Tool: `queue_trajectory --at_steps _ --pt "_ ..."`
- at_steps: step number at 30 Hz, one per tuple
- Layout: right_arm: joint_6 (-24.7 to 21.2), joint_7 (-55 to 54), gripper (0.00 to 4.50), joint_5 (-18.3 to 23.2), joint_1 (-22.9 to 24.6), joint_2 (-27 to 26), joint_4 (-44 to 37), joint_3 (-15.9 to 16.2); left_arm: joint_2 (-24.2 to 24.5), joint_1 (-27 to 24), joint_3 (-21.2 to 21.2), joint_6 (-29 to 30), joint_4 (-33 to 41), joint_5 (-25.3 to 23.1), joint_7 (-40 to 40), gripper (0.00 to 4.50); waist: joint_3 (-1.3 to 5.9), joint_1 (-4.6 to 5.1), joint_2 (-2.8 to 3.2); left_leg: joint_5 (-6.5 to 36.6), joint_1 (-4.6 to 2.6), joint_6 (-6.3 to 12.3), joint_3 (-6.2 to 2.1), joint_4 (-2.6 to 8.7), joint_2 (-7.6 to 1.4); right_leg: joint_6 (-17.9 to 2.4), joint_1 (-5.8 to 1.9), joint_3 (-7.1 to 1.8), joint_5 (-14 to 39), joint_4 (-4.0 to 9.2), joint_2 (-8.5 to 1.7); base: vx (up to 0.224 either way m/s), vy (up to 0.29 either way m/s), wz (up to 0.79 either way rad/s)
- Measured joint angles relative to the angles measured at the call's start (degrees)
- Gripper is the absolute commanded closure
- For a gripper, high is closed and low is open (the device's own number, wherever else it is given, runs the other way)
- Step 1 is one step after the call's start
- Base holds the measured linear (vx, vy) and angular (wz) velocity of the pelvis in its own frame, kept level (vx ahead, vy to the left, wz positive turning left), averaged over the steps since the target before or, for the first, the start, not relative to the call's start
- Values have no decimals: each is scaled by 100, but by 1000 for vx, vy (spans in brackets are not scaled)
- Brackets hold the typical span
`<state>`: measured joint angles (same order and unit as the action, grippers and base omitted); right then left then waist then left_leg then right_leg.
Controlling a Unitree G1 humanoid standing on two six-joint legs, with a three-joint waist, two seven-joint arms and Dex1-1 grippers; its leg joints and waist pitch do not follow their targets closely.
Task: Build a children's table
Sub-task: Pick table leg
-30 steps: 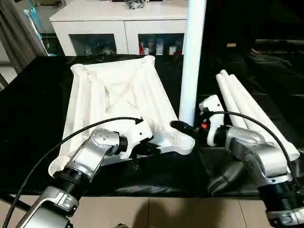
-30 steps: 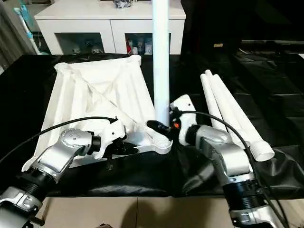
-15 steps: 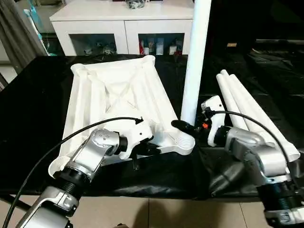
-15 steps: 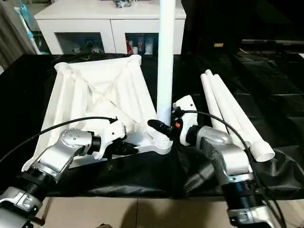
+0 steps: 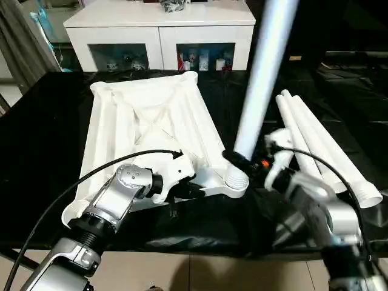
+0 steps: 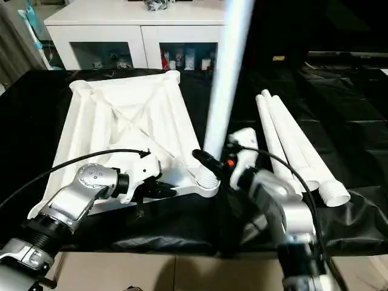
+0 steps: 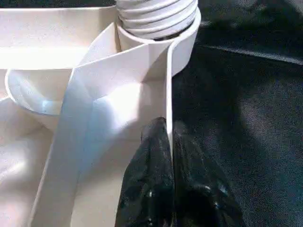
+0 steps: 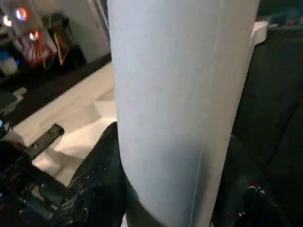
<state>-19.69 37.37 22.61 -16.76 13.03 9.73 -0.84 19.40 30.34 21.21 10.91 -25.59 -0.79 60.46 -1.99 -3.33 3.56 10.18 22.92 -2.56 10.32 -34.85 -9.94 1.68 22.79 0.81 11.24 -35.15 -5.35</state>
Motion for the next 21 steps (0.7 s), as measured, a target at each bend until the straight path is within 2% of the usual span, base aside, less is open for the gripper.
queue_trajectory --at_steps 6,11,21 --pt "595 -112 264 -39 356 -214 -46 1 8 0 1 -1 -63 -3 22 450 34 10 51 0 -11 -1 0 26 3 0 -6 3 0 14 0 0 0 0" --pt "993 -247 264 -395 446 -218 -148 225 14 32 -1 -2 -120 -14 32 450 31 19 72 1 -36 -3 0 55 6 3 -15 3 2 15 1 0 0 0" --pt "1189 -380 264 -808 583 -128 -440 515 29 35 -2 16 -119 -13 63 450 28 23 55 1 -40 -4 1 67 7 5 -15 1 3 21 3 0 0 0"
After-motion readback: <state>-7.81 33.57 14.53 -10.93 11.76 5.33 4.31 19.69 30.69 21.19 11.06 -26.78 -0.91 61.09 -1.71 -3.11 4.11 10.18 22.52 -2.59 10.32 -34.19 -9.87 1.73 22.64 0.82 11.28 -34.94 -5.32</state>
